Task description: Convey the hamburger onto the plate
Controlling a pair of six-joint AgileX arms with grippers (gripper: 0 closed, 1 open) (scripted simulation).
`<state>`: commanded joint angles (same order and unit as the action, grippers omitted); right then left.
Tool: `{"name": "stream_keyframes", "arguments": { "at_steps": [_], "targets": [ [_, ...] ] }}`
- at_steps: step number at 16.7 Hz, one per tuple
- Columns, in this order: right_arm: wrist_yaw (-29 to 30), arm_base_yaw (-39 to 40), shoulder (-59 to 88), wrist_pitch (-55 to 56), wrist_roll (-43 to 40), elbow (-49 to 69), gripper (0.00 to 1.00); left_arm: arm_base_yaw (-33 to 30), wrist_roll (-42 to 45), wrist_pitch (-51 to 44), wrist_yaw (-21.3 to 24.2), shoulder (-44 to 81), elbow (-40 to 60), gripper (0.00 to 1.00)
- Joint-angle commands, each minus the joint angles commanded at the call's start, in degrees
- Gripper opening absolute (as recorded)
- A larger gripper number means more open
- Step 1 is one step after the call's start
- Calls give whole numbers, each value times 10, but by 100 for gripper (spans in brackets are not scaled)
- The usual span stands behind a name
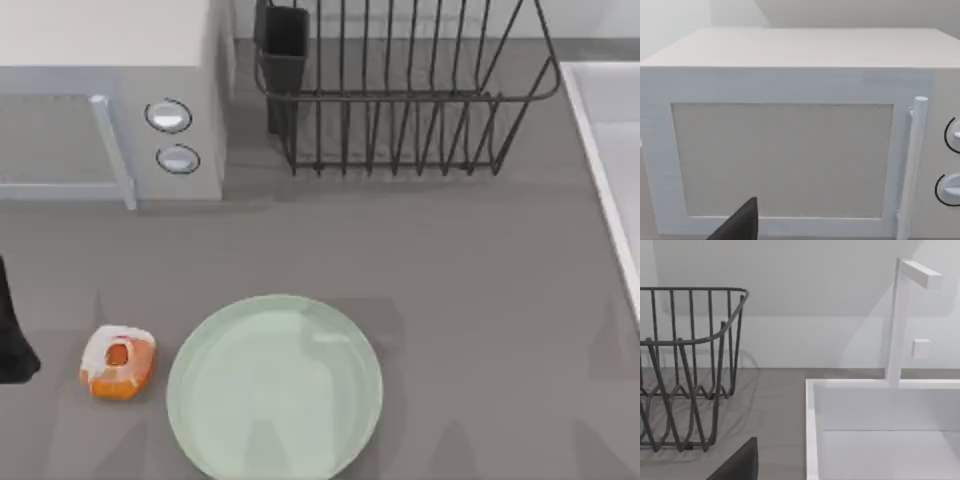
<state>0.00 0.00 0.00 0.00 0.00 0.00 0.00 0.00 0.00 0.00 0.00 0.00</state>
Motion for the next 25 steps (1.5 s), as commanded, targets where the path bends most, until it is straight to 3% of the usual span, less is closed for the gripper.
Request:
{"name": "stream_keyframes", "arguments": {
  "at_steps": [4,8,19,25],
  "targets": [
    [0,0,0,0,0,0,100,-5,-2,-14,1,19,17,100],
    [0,0,0,0,0,0,100,-28,-12,-88,0,129,102,100],
    [0,0,0,0,0,0,100,-127,-49,-417,-4,728,446,100],
    [0,0,0,0,0,0,100,-164,-63,-532,-4,924,580,100]
  ]
}}
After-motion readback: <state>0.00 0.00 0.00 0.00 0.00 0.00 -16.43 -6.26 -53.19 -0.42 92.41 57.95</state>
